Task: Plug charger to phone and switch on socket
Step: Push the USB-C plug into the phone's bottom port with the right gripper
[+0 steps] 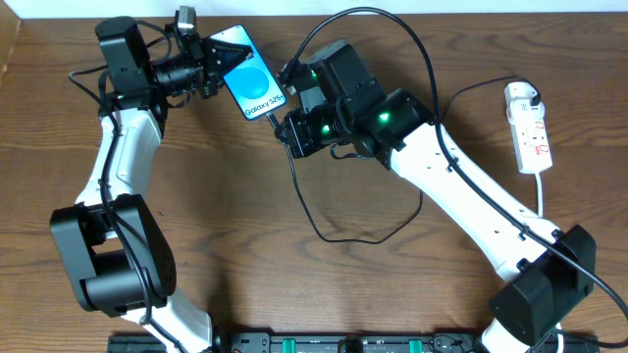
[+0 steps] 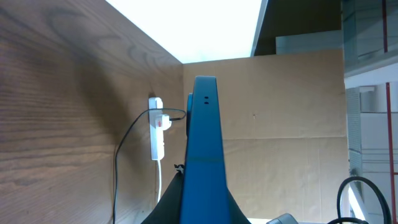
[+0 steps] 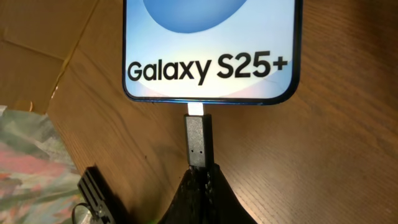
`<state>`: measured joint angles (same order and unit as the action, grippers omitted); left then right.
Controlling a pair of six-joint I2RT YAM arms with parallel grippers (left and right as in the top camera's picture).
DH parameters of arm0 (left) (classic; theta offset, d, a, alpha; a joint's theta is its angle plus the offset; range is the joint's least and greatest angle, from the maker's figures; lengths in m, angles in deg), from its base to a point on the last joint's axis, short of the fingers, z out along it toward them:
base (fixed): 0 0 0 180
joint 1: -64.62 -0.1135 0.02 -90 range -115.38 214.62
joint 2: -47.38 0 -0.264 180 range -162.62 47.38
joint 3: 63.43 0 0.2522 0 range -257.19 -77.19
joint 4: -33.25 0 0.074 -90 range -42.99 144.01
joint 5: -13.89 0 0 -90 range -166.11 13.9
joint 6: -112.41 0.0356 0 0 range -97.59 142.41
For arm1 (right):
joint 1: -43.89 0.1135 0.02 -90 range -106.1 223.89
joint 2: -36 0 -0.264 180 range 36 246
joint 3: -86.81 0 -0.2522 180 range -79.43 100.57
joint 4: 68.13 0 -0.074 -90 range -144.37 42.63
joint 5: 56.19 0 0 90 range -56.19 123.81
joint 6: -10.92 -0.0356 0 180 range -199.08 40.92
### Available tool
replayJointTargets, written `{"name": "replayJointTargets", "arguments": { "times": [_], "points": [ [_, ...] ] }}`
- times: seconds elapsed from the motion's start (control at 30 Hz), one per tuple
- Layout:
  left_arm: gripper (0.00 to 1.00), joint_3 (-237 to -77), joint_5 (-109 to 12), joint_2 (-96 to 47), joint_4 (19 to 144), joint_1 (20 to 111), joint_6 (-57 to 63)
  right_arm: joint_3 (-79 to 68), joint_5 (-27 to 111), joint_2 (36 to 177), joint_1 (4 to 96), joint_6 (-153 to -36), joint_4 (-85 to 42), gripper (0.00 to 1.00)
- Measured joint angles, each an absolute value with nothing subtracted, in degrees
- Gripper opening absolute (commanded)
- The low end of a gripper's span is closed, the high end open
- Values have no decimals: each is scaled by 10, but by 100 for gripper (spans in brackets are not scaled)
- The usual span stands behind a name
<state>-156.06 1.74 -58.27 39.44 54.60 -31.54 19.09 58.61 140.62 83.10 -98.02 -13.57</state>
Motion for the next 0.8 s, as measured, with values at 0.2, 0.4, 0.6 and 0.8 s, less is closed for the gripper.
{"name": "replayJointTargets", "arguments": {
  "times": [0.2,0.4,0.6,0.8],
  "points": [
    [7,-1561,18,-583,394,546,-312,191,587,1406,831,-991,-138,1],
    [7,-1561,17,-583,393,546,-311,191,586,1406,831,-1000,-145,1],
    [7,-1561,17,-583,392,544,-311,191,586,1406,831,-1007,-157,1],
    [7,-1561,16,-583,391,542,-311,191,586,1406,831,-1010,-165,1]
  ]
}}
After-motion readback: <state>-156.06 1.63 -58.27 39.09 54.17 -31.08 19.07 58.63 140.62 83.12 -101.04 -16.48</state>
